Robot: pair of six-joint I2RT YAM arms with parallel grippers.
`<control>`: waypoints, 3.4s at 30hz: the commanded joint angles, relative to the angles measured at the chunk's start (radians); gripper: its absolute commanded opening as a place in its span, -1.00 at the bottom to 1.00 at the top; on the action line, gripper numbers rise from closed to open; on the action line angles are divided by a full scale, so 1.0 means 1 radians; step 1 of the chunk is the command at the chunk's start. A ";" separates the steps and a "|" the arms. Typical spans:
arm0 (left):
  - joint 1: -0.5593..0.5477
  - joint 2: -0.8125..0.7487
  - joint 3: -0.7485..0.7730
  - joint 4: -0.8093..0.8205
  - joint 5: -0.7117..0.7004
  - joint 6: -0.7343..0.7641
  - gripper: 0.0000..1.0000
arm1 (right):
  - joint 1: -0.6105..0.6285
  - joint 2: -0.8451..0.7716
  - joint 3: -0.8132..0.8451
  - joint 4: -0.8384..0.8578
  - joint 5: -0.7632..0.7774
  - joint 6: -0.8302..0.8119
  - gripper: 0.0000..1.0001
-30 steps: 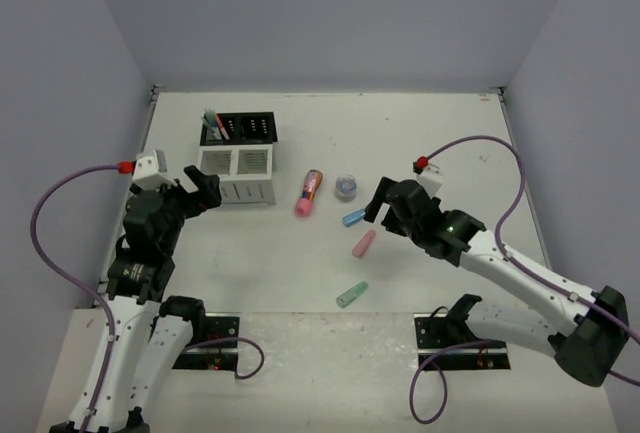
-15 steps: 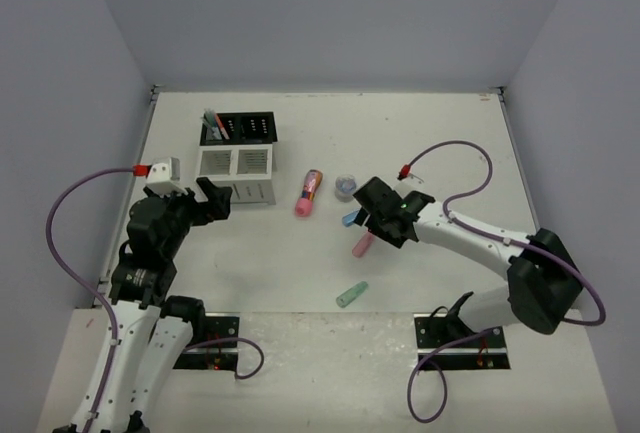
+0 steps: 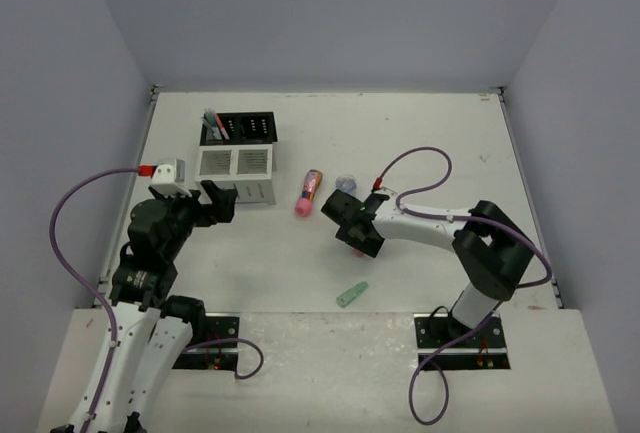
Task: Sort the stationery into containers
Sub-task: Pick up the pen from the center of the board, then place the pen in the storage box.
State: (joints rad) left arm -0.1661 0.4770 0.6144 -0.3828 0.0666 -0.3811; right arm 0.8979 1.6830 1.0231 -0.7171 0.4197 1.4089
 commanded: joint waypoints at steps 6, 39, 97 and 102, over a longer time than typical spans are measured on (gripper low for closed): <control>-0.006 0.002 -0.007 0.028 0.021 0.025 1.00 | 0.030 0.038 -0.068 0.024 -0.018 0.145 -0.41; -0.451 0.389 -0.117 0.919 0.323 -0.565 0.99 | 0.348 -0.676 -0.253 0.666 0.090 -0.846 -1.00; -0.115 1.238 0.479 0.969 -0.535 0.022 0.96 | 0.375 -1.151 -0.514 0.432 0.145 -0.649 0.97; -0.113 1.135 0.525 0.778 -0.556 -0.039 0.99 | 0.375 -1.114 -0.499 0.434 0.161 -0.643 0.97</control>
State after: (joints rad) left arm -0.2882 1.7444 1.0828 0.5427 -0.4570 -0.3533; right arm 1.2697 0.5434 0.4892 -0.3213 0.5591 0.7490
